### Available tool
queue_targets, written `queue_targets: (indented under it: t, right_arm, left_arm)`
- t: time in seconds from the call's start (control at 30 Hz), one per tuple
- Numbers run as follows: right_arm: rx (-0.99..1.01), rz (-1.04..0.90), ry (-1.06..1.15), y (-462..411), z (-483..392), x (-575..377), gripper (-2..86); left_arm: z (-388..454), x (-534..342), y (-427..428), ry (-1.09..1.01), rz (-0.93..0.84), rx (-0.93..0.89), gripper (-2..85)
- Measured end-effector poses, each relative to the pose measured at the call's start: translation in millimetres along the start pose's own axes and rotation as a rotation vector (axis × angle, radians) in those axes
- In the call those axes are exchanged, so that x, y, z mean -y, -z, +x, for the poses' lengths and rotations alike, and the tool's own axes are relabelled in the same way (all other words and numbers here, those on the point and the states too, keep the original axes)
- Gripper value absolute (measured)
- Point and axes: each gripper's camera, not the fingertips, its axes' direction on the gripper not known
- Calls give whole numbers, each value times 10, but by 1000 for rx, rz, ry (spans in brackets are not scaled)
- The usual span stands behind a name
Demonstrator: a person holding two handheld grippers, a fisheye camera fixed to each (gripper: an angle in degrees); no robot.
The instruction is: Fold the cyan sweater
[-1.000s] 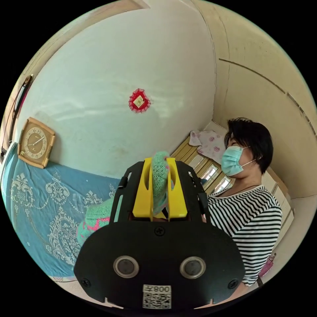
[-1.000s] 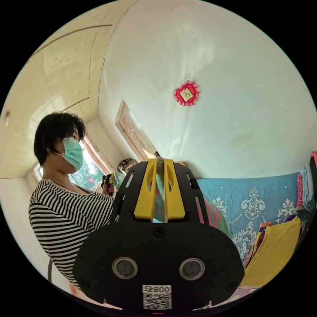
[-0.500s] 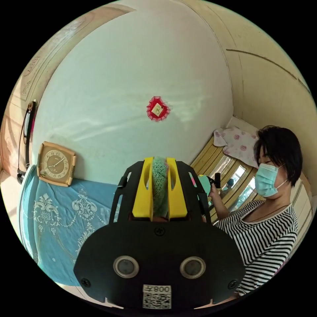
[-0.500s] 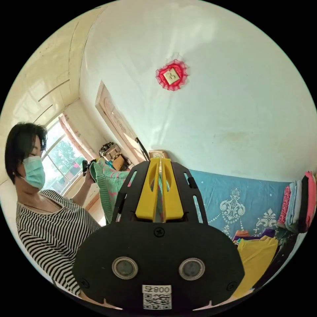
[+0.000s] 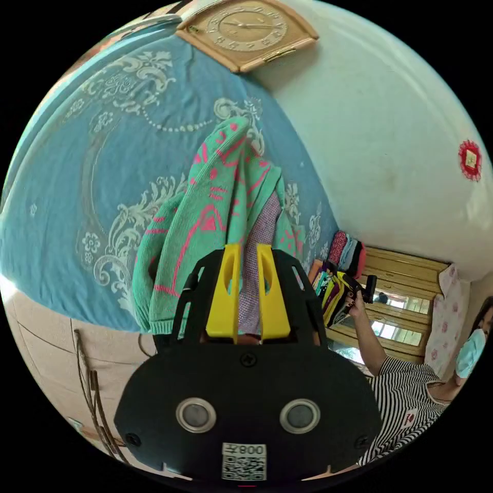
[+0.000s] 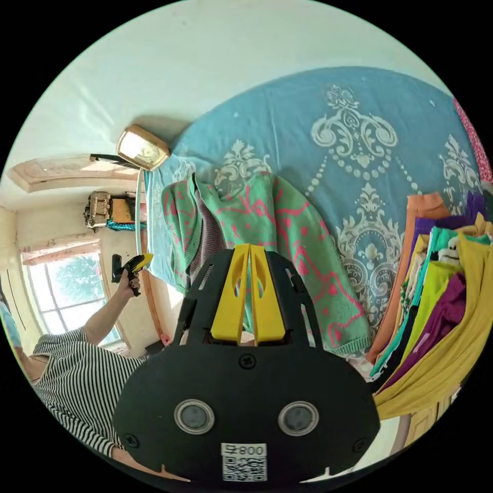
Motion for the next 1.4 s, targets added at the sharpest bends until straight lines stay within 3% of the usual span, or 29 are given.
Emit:
queue_targets:
  t: [0.13,0.4,0.57,0.8,1.0,1.1,1.23,1.33,1.4]
  right_arm:
    - [-83,-80,-139,-456,434,-107,31]
    - [-193,-154,-195,-894,777,275,64]
    - [-272,-182,-169,-1186,826,711,77]
    - [-278,-132,-142,-1393,792,1222,90]
    - [-434,-200,-74,-1667,798,1595,98]
    - [-426,-232,-80,-1770,872,1701,99]
    - [-446,-254,-39,-1856,840,1751,99]
    - [-483,-249,-43,-1927,805,1761,97]
    - [-504,-252,-40,-1967,789,1768,90]
  left_arm:
    - [-509,-237,-484,147,-64,63,97]
    - [-722,275,-1070,76,-126,313,116]
    - [-886,393,-1562,80,-208,455,77]
    - [-983,364,-1719,12,-262,453,28]
    - [-947,190,-1433,-67,-235,470,19]
    - [-970,193,-867,-66,-130,596,17]
    - [-1265,184,306,124,251,757,18]
    - [-1491,53,487,226,380,704,18]
    - [-1567,-2,220,180,347,625,15]
